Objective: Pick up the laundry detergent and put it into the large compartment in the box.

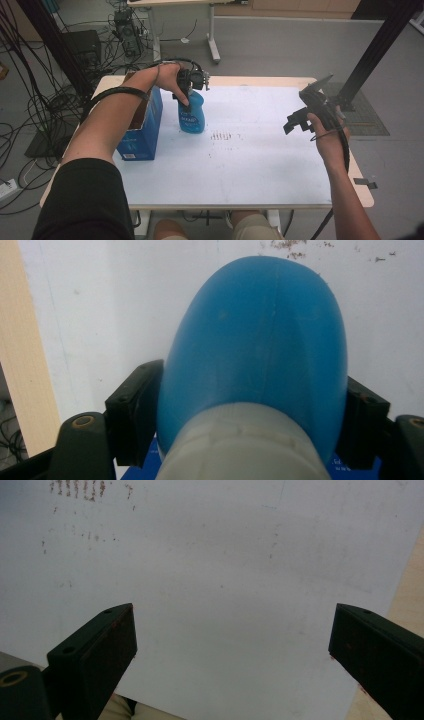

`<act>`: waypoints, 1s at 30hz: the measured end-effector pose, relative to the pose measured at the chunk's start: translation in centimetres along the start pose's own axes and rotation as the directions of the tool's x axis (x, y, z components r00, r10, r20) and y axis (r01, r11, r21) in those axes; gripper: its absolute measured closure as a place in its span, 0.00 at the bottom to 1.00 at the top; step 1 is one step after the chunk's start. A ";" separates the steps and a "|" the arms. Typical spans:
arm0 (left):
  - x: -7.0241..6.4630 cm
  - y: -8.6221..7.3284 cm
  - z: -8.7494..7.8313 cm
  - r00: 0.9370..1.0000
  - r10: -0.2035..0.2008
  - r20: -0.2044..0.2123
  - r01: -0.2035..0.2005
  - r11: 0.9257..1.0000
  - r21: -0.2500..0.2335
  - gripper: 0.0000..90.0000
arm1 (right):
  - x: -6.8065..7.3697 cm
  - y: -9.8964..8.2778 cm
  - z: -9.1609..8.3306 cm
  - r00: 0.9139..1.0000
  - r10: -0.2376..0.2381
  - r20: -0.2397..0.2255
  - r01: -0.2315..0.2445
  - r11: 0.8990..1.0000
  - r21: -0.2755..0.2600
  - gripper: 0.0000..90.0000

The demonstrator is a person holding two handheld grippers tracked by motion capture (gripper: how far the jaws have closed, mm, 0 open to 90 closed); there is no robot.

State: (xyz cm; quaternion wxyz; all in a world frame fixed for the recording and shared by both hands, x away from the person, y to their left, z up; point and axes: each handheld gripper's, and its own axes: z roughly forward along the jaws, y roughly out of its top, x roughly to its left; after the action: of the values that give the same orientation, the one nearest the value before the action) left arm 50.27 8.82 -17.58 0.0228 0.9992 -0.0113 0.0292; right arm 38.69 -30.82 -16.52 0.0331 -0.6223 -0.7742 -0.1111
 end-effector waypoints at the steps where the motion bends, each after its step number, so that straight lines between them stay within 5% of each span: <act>1: 0.0 0.0 0.0 1.000 0.001 -0.003 -0.001 1.000 0.000 0.31 | 0.0 0.0 0.0 1.000 0.000 0.000 0.000 1.000 0.001 0.05; 30: 0.9 0.4 0.0 0.999 0.025 0.038 -0.025 1.000 0.012 0.41 | 0.4 0.5 0.5 1.000 -0.007 0.003 0.007 1.000 0.008 0.06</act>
State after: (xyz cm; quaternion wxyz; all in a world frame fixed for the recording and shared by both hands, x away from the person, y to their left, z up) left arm 51.16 8.39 -17.55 0.0160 0.9995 -0.0240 0.0106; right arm 39.13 -30.19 -16.88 0.0340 -0.6196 -0.7768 -0.1072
